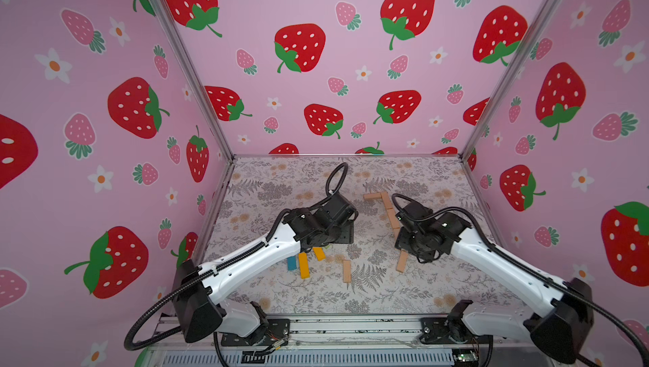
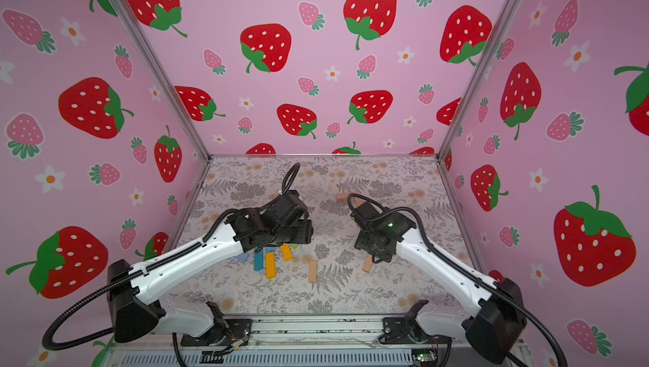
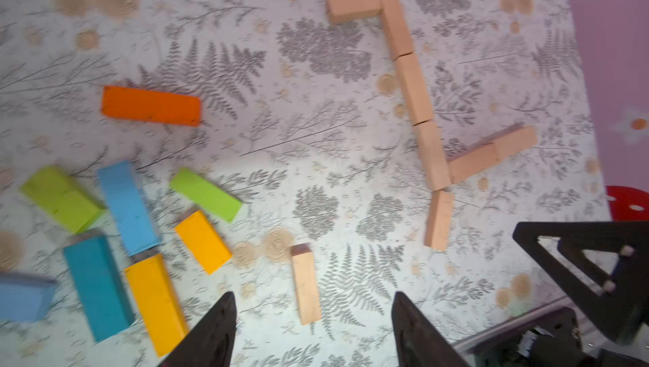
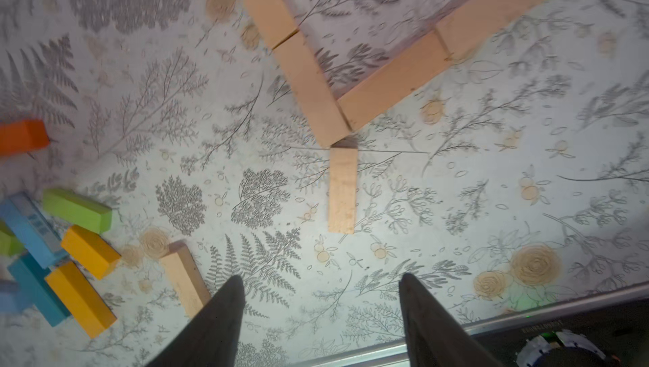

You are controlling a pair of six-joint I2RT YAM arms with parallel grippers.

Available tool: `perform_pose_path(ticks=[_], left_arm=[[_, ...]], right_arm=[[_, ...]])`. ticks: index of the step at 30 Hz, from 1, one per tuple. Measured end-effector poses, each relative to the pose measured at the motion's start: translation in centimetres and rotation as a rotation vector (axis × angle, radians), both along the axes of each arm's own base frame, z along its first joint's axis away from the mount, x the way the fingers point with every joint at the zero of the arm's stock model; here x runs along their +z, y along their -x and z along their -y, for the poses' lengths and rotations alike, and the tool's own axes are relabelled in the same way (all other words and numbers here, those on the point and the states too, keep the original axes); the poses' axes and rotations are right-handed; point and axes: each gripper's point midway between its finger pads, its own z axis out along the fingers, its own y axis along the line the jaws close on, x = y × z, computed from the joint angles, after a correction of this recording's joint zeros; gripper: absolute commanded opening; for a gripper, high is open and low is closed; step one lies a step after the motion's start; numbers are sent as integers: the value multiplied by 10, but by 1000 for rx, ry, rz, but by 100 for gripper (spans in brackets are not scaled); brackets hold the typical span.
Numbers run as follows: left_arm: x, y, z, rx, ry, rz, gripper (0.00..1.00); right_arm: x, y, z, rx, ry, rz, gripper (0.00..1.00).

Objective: Assemble a giraffe with building blocks
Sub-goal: Pick up the building block from the center of the board.

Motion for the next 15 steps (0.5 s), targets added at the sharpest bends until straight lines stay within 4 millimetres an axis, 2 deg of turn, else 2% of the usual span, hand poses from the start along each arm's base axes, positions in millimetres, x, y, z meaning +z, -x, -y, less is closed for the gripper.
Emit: perform_pose_path(ticks=[3, 6, 9, 15], left_arm=[[-10, 8, -31, 49, -9, -14, 79], [-9, 14, -51, 84, 4, -8, 80], [-3, 18, -61, 98, 21, 6, 80], [2, 25, -72, 112, 35, 18, 81]], right_arm=[[-12, 3, -45, 89, 44, -11, 72], [-26, 6, -83, 151, 62, -20, 73], [-41, 9, -107, 187, 67, -38, 74], [-64, 11, -134, 221, 78, -81, 75]])
